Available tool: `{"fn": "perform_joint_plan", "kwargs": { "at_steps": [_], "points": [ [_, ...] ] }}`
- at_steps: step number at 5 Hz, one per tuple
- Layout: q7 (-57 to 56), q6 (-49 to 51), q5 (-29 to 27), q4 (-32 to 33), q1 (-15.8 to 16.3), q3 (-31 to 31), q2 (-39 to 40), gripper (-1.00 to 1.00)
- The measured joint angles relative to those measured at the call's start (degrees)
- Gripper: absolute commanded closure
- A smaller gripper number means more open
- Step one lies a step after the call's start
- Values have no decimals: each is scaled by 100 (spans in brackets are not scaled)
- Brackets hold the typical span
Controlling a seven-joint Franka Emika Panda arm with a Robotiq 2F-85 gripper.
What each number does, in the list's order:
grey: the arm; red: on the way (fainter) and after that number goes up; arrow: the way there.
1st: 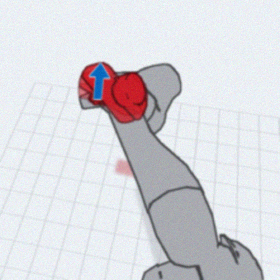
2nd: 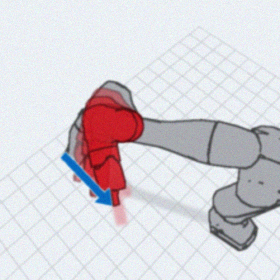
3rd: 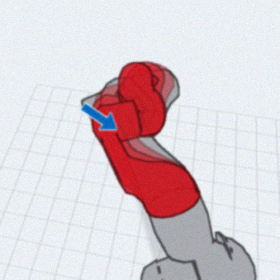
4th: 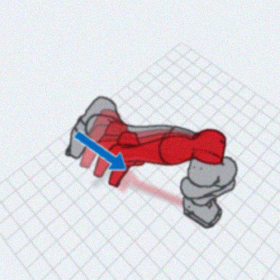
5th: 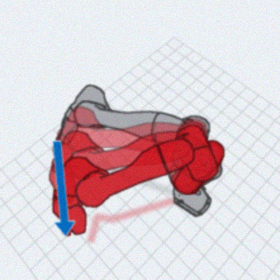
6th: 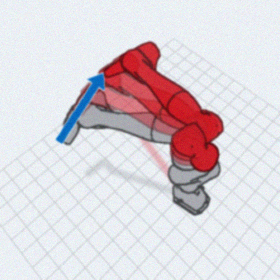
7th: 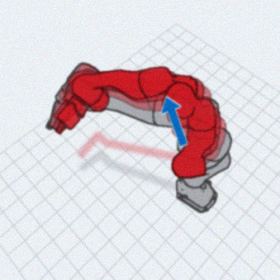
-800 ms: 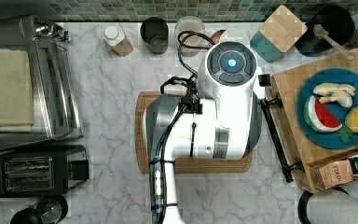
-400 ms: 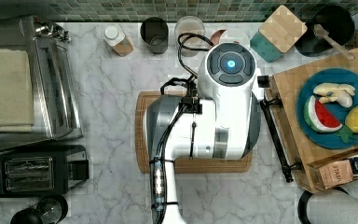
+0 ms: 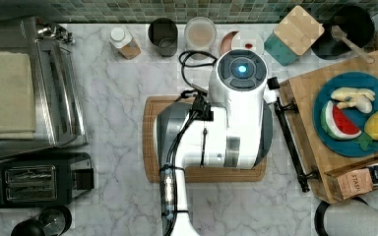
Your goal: Open the drawer.
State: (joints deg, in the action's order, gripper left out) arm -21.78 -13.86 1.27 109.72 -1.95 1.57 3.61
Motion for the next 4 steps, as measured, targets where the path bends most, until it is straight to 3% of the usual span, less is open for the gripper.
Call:
{"fn": "perform_joint_plan", "kwargs": {
  "at_steps": [2, 4],
  "points": [
    [-2570, -57, 387, 856, -48, 112, -461, -100],
    [-4100, -1663, 769, 1785, -138, 597, -975, -100]
  ]
}}
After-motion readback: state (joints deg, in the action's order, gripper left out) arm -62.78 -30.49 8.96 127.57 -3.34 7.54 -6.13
